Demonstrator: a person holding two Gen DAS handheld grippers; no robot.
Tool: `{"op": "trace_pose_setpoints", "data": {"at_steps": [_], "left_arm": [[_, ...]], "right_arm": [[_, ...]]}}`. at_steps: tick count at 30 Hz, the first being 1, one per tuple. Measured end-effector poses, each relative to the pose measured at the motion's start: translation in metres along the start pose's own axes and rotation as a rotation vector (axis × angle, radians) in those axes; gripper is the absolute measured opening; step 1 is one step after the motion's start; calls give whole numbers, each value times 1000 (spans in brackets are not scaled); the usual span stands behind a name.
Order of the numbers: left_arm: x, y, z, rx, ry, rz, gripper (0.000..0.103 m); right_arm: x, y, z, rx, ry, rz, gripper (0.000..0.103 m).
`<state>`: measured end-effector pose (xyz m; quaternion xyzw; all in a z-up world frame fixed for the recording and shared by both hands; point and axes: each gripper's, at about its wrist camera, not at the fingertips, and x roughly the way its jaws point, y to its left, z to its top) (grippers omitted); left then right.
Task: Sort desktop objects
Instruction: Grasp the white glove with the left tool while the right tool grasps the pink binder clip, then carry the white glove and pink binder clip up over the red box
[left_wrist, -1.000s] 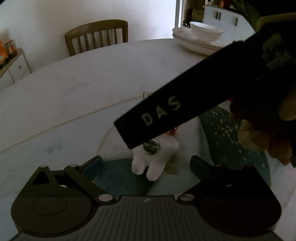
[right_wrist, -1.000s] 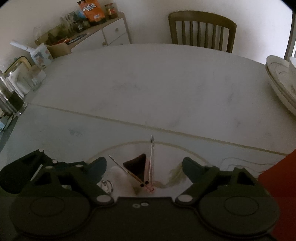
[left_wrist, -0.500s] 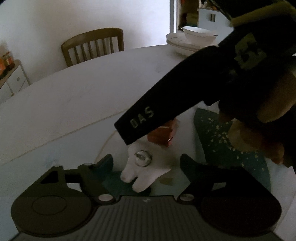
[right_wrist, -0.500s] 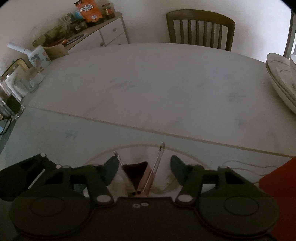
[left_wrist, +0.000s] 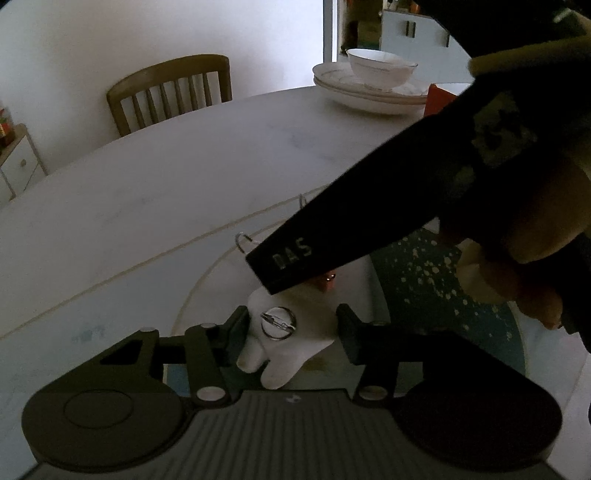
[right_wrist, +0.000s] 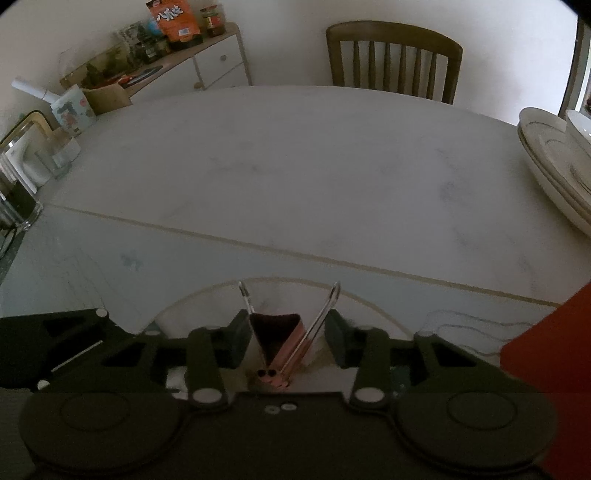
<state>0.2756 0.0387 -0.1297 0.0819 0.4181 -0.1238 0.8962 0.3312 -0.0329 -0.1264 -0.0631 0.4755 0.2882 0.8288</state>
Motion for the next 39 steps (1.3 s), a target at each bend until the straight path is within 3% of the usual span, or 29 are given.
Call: {"op": "trace_pose_setpoints", "data": {"at_steps": [26,39], "left_arm": [[-49,5,-25,-74,0,17,49],[-75,-7,-26,-82,-13,0,49]], "right_arm": [[-49,4,-43,23,-39,1,36],[-99,2,-70,71,-97,20,35]]}}
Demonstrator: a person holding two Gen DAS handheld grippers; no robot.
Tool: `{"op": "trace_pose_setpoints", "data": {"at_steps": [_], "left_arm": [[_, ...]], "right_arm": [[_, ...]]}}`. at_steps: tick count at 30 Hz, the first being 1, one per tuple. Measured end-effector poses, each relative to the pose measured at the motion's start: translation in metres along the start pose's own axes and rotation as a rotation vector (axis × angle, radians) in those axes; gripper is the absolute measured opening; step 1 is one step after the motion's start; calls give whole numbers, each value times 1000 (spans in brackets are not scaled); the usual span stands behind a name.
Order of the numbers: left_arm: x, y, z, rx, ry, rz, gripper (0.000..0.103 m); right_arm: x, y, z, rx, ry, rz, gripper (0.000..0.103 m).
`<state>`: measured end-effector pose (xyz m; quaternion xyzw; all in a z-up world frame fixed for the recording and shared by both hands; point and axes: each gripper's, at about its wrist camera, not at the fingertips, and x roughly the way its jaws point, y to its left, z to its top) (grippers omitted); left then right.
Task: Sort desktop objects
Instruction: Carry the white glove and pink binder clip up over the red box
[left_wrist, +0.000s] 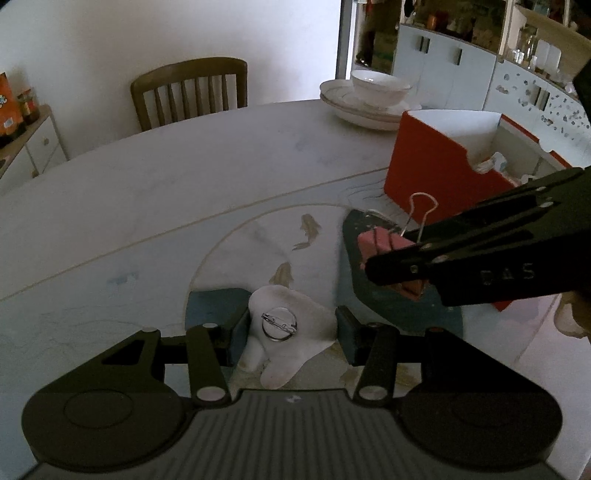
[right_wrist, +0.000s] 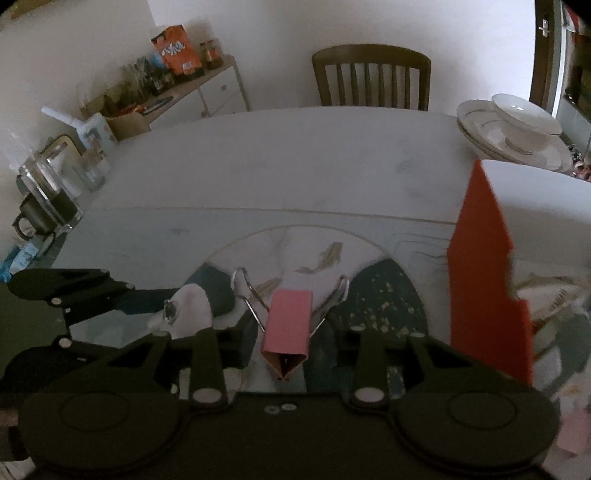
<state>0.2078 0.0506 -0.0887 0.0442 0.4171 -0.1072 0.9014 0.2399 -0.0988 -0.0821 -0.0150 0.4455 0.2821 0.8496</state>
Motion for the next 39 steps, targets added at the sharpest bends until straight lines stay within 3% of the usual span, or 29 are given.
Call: {"op": "trace_pose_setpoints", "data": {"at_steps": [15,21,39], "left_arm": [[-38,-30,10,2,-9,-35,49],[-56,-54,20,35,-49,-61,49],[-68,-129,58,121,-114,-108,49]], "right_arm": [[-65,-6,-15,14,-59,6,35],[-91,-17,-23,33,-76,17,35],[-158,-77,-36,98,-147,-18,35]]}}
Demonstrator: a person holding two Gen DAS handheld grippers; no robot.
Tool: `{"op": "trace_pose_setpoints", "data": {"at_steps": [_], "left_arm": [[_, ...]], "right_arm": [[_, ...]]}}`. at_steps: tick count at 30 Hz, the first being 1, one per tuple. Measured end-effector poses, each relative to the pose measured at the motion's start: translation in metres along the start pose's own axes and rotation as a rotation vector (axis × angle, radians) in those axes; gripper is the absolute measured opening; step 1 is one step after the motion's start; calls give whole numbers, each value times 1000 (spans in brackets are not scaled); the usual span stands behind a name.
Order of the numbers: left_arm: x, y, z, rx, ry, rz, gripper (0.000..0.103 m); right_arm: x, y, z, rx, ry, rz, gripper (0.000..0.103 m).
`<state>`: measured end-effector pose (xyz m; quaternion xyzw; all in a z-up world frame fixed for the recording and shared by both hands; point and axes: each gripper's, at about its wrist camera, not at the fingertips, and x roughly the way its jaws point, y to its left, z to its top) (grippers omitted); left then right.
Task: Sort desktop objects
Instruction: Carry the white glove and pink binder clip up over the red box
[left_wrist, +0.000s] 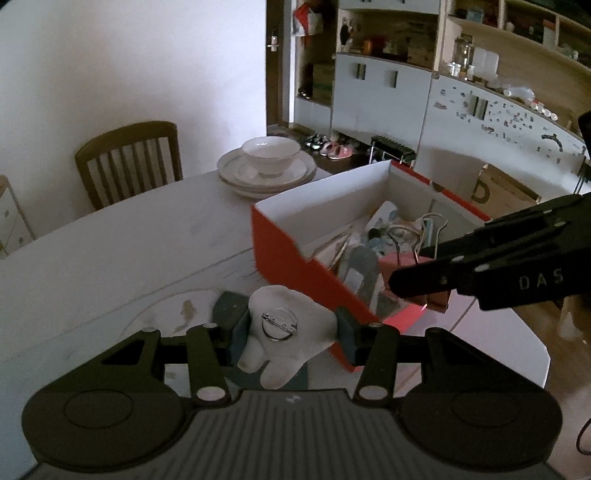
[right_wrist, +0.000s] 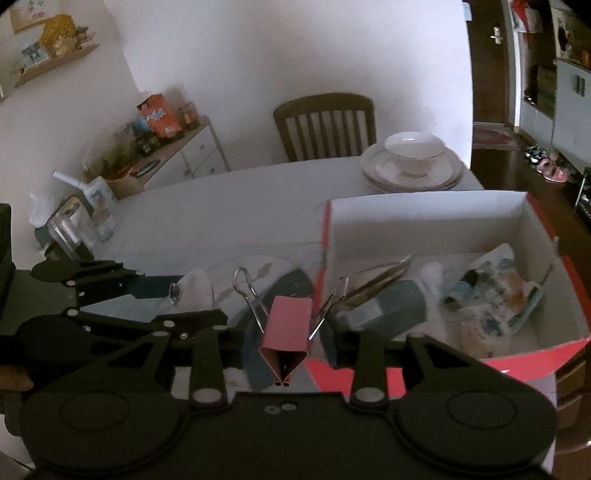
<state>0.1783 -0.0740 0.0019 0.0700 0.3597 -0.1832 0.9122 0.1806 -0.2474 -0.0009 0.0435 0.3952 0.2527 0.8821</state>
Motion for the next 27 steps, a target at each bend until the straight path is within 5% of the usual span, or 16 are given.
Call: {"op": "trace_pose_setpoints", "data": {"at_steps": [27], "left_arm": [[101,-76,91,154,39,-50,49]], "right_arm": [[-17,-125,15,60,-45,-154,35]]}}
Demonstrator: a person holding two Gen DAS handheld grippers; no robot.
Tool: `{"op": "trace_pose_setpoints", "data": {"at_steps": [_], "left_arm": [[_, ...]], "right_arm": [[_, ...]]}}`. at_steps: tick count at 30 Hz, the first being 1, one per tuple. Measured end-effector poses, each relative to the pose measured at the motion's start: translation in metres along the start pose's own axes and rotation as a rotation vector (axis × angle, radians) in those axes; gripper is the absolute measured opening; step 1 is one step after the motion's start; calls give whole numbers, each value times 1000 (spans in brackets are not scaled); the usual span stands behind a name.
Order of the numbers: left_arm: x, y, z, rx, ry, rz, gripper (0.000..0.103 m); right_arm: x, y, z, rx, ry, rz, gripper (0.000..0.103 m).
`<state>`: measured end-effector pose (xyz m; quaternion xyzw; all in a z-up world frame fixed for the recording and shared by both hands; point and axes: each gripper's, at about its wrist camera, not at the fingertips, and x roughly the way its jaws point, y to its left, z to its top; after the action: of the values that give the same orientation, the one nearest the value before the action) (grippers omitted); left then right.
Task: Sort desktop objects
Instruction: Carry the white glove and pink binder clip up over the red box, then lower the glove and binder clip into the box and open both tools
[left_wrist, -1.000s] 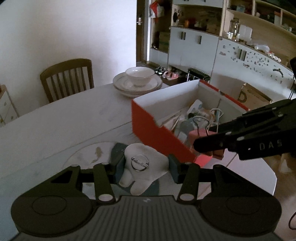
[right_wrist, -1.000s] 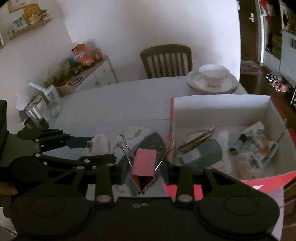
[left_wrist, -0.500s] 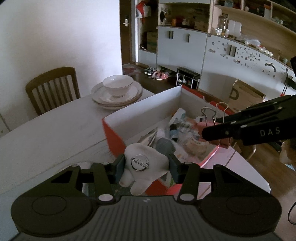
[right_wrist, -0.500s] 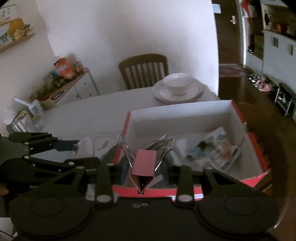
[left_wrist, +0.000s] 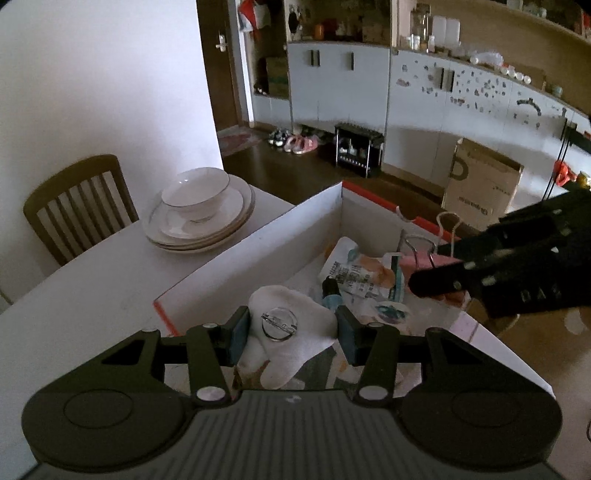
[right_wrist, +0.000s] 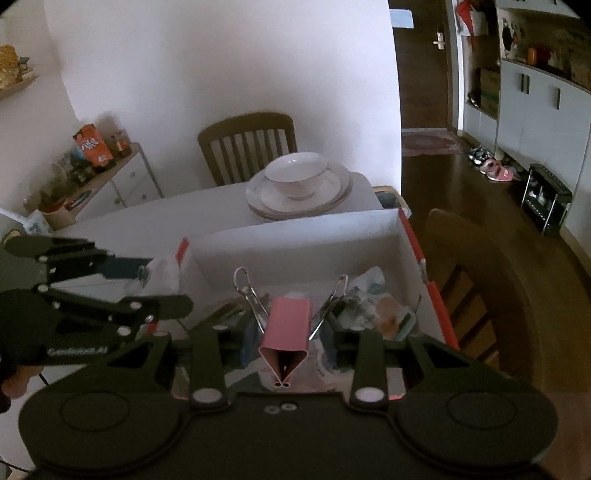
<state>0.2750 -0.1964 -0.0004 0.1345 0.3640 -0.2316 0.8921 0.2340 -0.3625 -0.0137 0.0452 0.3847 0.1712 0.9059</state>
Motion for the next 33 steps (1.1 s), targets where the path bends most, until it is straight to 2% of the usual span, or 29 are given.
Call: {"op": "trace_pose_setpoints", "data": {"at_steps": [10,20,33], "left_arm": [[56,6,24,-1,63,3,49],[106,6,35,9,163,-12,49],[136,5,32,14,241,-33,49]], "right_arm": [[31,-9,-7,-18,61,2,35],[59,-6,-15,-62,113,2,35],[76,-7,-30,-88,182,8,35]]}}
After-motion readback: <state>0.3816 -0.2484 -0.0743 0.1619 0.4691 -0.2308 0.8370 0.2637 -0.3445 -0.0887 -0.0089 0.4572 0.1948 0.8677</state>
